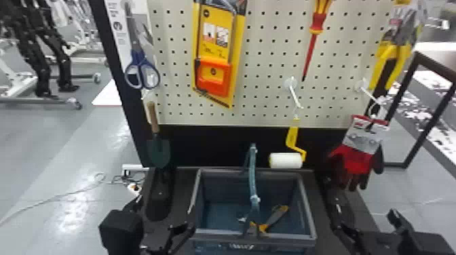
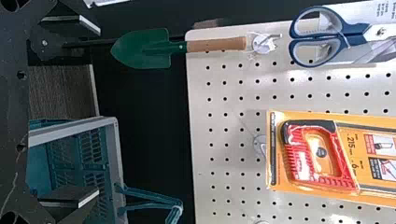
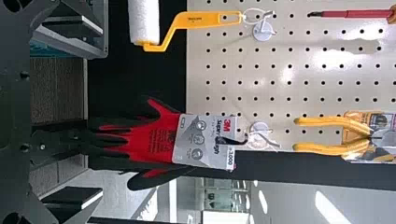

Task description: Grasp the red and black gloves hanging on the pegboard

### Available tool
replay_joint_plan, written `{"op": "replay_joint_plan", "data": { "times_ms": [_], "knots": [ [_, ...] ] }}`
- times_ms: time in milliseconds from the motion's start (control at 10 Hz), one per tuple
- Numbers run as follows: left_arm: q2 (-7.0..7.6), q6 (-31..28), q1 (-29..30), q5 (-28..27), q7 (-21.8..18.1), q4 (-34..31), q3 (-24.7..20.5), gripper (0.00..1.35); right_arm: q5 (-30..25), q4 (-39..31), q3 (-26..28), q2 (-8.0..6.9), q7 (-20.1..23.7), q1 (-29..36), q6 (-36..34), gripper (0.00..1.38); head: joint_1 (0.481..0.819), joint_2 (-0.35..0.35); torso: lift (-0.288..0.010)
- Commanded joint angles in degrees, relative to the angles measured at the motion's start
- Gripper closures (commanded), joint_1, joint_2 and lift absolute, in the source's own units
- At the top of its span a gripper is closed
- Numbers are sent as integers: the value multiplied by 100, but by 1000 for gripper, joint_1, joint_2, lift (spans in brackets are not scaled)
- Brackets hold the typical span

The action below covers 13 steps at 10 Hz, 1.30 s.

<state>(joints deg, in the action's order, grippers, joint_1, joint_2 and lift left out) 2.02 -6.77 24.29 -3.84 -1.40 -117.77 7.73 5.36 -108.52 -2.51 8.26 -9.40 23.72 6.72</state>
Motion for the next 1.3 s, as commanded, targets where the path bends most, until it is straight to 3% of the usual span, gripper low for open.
{"op": "replay_joint_plan", "data": {
  "times_ms": [0,200,400,600,700,1000,1200],
  "knots": [
    [0,-18,-12,6,0,0,1,108,18,-3,32,0,9,-16,-31,98,549,0,-100],
    [9,-35,-20,-2,0,0,9,108,62,24,454,-44,738,-289,-505,88,549,0,-100],
    [53,-79,-56,6,0,0,45,110,-70,33,893,-184,1406,-597,-892,87,549,0,-100],
    [44,-106,-64,6,0,0,53,110,-229,235,1561,-387,2452,-1018,-1200,85,549,0,-100],
    [53,-114,-73,-2,0,0,62,110,-281,402,1825,-413,2900,-1273,-1314,85,549,0,-100],
    [62,-141,-108,-2,0,9,71,110,-624,1008,2405,-387,3946,-2126,-1586,85,549,0,-100],
    [71,-149,-126,-2,0,9,80,110,-510,1509,2501,-140,4254,-2618,-1700,79,549,0,-100]
  ]
}}
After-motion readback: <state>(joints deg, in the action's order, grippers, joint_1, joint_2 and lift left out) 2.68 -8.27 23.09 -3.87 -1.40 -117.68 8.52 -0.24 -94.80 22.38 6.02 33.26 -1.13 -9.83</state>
